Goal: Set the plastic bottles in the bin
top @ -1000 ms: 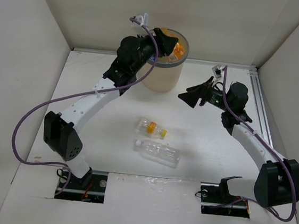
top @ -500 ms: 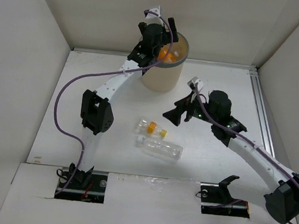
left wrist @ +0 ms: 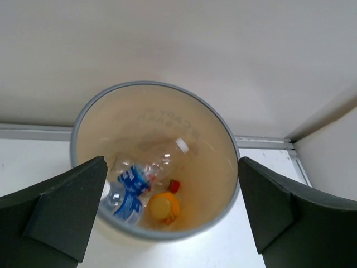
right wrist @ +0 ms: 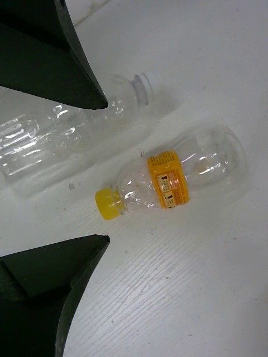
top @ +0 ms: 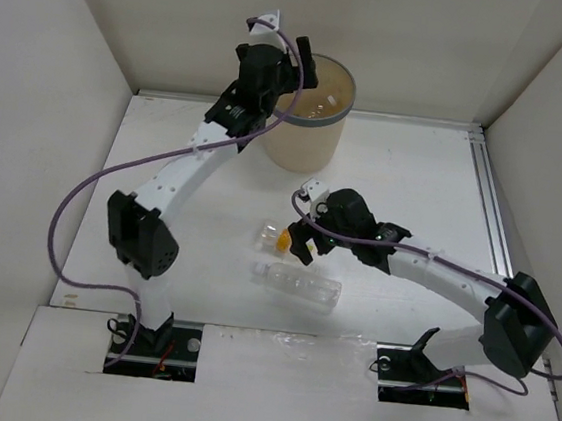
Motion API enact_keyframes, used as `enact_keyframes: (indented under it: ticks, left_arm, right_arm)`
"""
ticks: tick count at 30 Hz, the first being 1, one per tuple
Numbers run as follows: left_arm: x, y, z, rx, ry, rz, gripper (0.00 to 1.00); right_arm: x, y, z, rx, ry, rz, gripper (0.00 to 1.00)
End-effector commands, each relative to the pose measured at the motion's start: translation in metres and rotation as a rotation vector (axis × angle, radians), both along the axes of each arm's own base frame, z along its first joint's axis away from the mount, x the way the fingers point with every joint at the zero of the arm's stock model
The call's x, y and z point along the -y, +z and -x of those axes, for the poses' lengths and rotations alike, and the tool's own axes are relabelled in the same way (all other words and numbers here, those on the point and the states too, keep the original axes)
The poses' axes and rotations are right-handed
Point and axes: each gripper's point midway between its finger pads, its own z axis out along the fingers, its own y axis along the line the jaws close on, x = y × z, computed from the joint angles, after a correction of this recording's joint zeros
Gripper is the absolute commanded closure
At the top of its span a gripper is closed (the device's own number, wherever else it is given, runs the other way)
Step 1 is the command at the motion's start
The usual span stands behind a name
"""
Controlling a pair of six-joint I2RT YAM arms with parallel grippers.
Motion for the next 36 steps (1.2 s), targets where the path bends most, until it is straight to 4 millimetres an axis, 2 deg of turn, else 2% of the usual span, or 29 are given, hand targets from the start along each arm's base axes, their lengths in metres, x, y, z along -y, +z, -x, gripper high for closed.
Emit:
enact_keyframes:
  ticks: [1,2,3,4,5,7,8,9,10,11,14,15,17,18,19,20,21,22,23,24,25,26,27,28,31,32,33,35,36]
  left_arm:
    - [-0.027,0.060,0.054,0.103,-0.020,0.107,0.00]
    - [-0.026,0.032,0.060,0.057,-0.042,0.093,0.00]
    - [-0.028,0.030,0.067,0.061,-0.054,0.096,0.00]
    - [-0.032,0.030,0.074,0.066,-0.055,0.099,0.00]
    - [-0.039,0.029,0.087,0.075,-0.055,0.113,0.00]
    - [-0.045,0.025,0.098,0.067,-0.055,0.121,0.00]
    - [-0.052,0.035,0.109,0.094,-0.056,0.136,0.00]
    - [-0.054,0.025,0.114,0.078,-0.055,0.127,0.00]
    - [-0.056,0.023,0.118,0.074,-0.055,0.138,0.00]
    - [-0.061,0.030,0.127,0.091,-0.056,0.148,0.00]
    - [-0.067,0.023,0.137,0.076,-0.055,0.153,0.00]
    - [-0.071,0.026,0.144,0.083,-0.055,0.157,0.00]
    - [-0.074,0.016,0.147,0.063,-0.045,0.155,0.00]
    - [-0.076,0.022,0.151,0.074,-0.046,0.162,0.00]
    - [-0.078,0.015,0.150,0.063,-0.036,0.156,0.00]
    - [-0.079,0.018,0.152,0.071,-0.036,0.160,0.00]
    - [-0.079,0.014,0.152,0.063,-0.036,0.155,0.00]
    - [-0.079,0.014,0.152,0.063,-0.036,0.155,0.00]
    - [-0.078,0.009,0.151,0.055,-0.035,0.151,0.00]
    - [-0.078,0.010,0.151,0.053,-0.035,0.160,0.00]
    - [-0.078,0.005,0.151,0.045,-0.035,0.155,0.00]
    - [-0.074,-0.005,0.149,0.024,-0.049,0.144,0.00]
    - [-0.072,-0.005,0.150,0.021,-0.058,0.153,0.00]
    - [-0.070,-0.013,0.150,0.005,-0.070,0.145,0.00]
    - [-0.060,-0.022,0.155,0.000,-0.128,0.157,0.00]
    - [-0.057,-0.023,0.156,0.006,-0.147,0.160,0.00]
    - [-0.049,-0.032,0.159,-0.009,-0.193,0.156,0.00]
    - [-0.040,-0.030,0.164,-0.002,-0.253,0.162,0.00]
    - [-0.031,-0.033,0.169,-0.002,-0.313,0.150,0.00]
  right_arm:
    - [-0.015,0.014,-0.025,0.083,-0.024,0.009,0.03]
    - [-0.019,0.011,-0.028,0.083,-0.024,0.009,0.03]
    - [-0.023,0.013,-0.035,0.089,-0.032,0.011,0.05]
    - [-0.027,0.000,-0.038,0.079,-0.024,0.035,0.05]
    - [-0.029,-0.005,-0.041,0.070,-0.024,0.044,0.05]
    - [-0.038,-0.017,-0.049,0.057,-0.023,0.059,0.06]
    - [-0.042,-0.021,-0.050,0.045,-0.013,0.061,0.06]
    - [-0.046,-0.025,-0.049,0.030,0.004,0.058,0.07]
    - [-0.049,-0.028,-0.052,0.034,0.010,0.063,0.07]
    - [-0.051,-0.039,-0.054,0.019,0.011,0.080,0.08]
    - [-0.053,-0.053,-0.059,-0.006,0.009,0.096,0.10]
    - [-0.052,-0.066,-0.059,-0.027,0.010,0.119,0.13]
    - [-0.048,-0.071,-0.066,-0.049,-0.014,0.114,0.23]
    - [-0.050,-0.069,-0.067,-0.050,-0.022,0.102,0.26]
    - [-0.045,-0.069,-0.072,-0.051,-0.037,0.101,0.29]
    - [-0.041,-0.069,-0.077,-0.051,-0.051,0.101,0.34]
    - [-0.044,-0.069,-0.080,-0.045,-0.051,0.095,0.45]
    - [-0.039,-0.069,-0.084,-0.051,-0.071,0.090,0.51]
    - [-0.041,-0.064,-0.087,-0.044,-0.071,0.083,0.59]
    - [-0.040,-0.059,-0.094,-0.042,-0.093,0.067,0.77]
    - [-0.040,-0.059,-0.094,-0.042,-0.093,0.067,0.85]
    - [-0.041,-0.047,-0.098,-0.015,-0.104,0.053,0.90]
    - [-0.038,-0.039,-0.101,0.001,-0.128,0.046,0.92]
    - [-0.032,-0.022,-0.105,0.029,-0.149,0.031,0.97]
    - [-0.023,0.005,-0.106,0.066,-0.178,-0.010,0.99]
    - [-0.019,0.030,-0.106,0.091,-0.185,-0.062,1.00]
    - [-0.015,0.038,-0.105,0.091,-0.187,-0.086,1.00]
    - [-0.010,0.068,-0.102,0.085,-0.169,-0.182,1.00]
    - [-0.009,0.076,-0.100,0.076,-0.158,-0.213,1.00]
